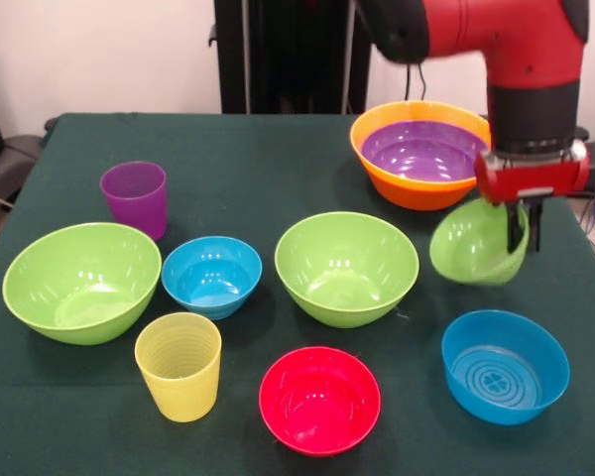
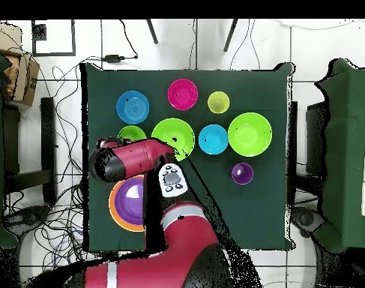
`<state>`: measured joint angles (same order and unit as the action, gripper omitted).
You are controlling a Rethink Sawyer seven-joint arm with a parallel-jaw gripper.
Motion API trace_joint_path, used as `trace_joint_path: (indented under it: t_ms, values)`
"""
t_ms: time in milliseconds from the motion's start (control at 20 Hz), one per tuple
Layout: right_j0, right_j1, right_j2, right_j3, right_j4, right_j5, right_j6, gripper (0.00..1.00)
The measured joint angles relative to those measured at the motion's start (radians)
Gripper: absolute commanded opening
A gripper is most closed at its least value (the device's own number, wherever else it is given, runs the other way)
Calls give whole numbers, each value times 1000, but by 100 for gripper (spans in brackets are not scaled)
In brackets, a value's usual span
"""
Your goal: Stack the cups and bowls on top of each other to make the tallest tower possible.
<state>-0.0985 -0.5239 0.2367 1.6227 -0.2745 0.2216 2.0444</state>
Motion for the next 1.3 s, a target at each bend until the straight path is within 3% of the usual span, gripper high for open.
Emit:
trace_joint_path:
  t_ms: [50, 450, 900, 1300]
  values:
    - [0, -43, 0, 12, 9, 57, 0, 0]
    - [-1, -153, 12, 19, 39, 226, 0, 0]
    - [-15, -254, 26, 38, 51, 300, 0, 0]
    - [-89, -326, 61, 125, 62, 303, 0, 0]
